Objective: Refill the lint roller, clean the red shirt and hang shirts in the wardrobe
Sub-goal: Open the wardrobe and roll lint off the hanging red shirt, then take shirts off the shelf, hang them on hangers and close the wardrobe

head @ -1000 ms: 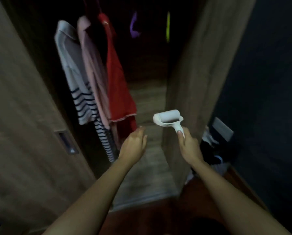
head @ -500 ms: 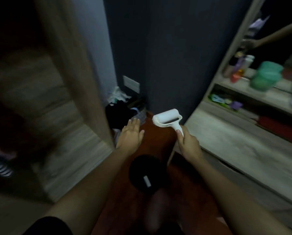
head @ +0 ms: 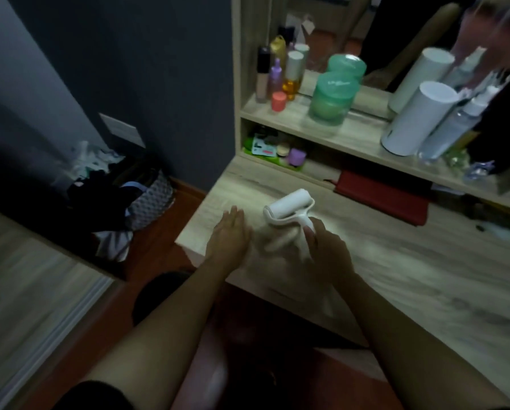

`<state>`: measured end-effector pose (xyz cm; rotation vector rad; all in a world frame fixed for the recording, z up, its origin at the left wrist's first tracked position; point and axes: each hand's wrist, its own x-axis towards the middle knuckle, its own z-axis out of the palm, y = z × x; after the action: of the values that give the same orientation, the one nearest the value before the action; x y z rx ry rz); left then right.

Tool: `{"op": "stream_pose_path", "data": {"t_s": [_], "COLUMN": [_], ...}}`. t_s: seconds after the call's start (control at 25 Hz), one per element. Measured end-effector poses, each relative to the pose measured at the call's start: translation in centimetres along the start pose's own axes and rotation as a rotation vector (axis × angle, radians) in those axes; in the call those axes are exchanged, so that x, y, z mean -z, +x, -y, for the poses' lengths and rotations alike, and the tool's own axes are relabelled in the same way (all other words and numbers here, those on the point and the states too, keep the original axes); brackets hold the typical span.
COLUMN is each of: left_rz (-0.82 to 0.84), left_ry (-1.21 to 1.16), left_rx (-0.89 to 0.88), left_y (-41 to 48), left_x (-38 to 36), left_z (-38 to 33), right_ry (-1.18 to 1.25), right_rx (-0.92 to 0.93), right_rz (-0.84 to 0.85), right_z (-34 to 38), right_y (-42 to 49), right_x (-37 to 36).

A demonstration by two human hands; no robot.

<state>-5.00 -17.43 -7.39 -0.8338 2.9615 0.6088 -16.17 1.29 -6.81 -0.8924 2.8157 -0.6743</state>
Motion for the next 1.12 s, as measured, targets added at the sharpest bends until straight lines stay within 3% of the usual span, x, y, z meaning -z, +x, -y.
{"op": "stream_pose_path", "data": {"t_s": [0.24, 0.44, 0.6, 0.72, 0.88, 1.12], "left_rz": [0.048, 0.020, 0.088, 0.046, -0.155, -0.578], "left_ry": [0.065, 0.076, 0.004, -0.027, 0.069, 0.282], "left_rx": [0.032, 0.070, 0.048, -0.001, 0.008, 0.069], "left_y": [3.7, 3.7, 3.7, 3.3, 2.7, -5.2], "left_x": [-6.0, -7.0, -5.7, -1.8, 9.6, 32.4], "left_z": [-3.7, -4.2, -4.2, -3.5, -0.2, 8.2], "right_ry": [0.106, 0.181, -0.083, -0.151, -0.024, 0.121], "right_rx": [-0.004, -0.040, 0.010, -0.004, 0.272, 0.773], "right_rz": [0.132, 0.027, -0.075, -0.115, -0.253, -0.384], "right_z": [-5.0, -5.4, -5.4, -3.7, 6.2, 32.3], "right_y": [3.1, 3.8, 3.6, 3.8, 7.3, 9.8], "right_x": [-1.3, -1.8, -1.8, -0.5, 3.9, 11.5]}}
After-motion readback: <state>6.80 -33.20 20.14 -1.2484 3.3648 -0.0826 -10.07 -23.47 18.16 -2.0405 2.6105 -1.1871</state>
